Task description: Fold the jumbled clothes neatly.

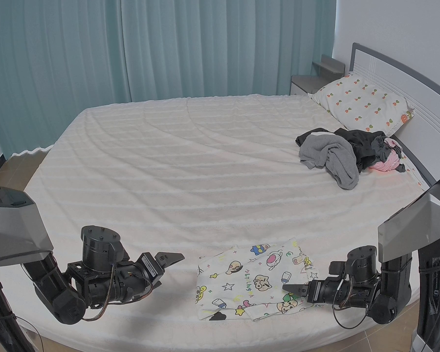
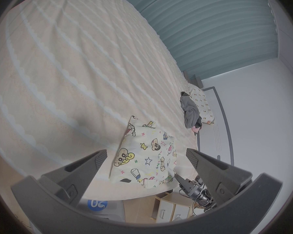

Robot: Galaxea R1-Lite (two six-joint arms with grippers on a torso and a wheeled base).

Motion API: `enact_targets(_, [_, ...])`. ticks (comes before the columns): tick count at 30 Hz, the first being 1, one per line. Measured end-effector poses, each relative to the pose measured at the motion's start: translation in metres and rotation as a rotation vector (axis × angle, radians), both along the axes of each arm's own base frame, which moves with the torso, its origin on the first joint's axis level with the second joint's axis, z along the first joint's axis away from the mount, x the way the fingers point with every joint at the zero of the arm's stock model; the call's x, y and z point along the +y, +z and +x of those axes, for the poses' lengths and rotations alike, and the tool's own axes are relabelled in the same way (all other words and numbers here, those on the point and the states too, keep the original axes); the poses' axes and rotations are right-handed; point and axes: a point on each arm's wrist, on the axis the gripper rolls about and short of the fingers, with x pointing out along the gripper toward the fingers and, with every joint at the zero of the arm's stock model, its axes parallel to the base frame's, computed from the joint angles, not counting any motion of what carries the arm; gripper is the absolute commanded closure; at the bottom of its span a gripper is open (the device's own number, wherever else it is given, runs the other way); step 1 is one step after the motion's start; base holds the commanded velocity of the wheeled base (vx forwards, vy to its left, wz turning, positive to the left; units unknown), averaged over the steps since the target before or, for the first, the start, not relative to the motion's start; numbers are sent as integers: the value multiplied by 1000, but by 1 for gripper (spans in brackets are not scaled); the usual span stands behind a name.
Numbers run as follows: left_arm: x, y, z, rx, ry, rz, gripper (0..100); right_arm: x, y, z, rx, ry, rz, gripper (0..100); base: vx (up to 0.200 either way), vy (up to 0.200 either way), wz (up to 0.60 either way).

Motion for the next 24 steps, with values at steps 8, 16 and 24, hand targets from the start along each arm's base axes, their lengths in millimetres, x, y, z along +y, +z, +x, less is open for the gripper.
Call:
enact_targets(8, [0, -3, 0, 10, 4, 8, 0, -3, -1, -5, 21, -4, -11, 100, 0, 0, 0])
enact_targets(16, [0, -4, 0, 15, 3, 11, 0, -9, 2, -19, 57, 2, -33, 100, 0, 0, 0])
enact_targets(24, [0, -5, 0, 16, 4, 12, 0, -14, 9, -27, 58, 5, -45, 100, 0, 0, 0])
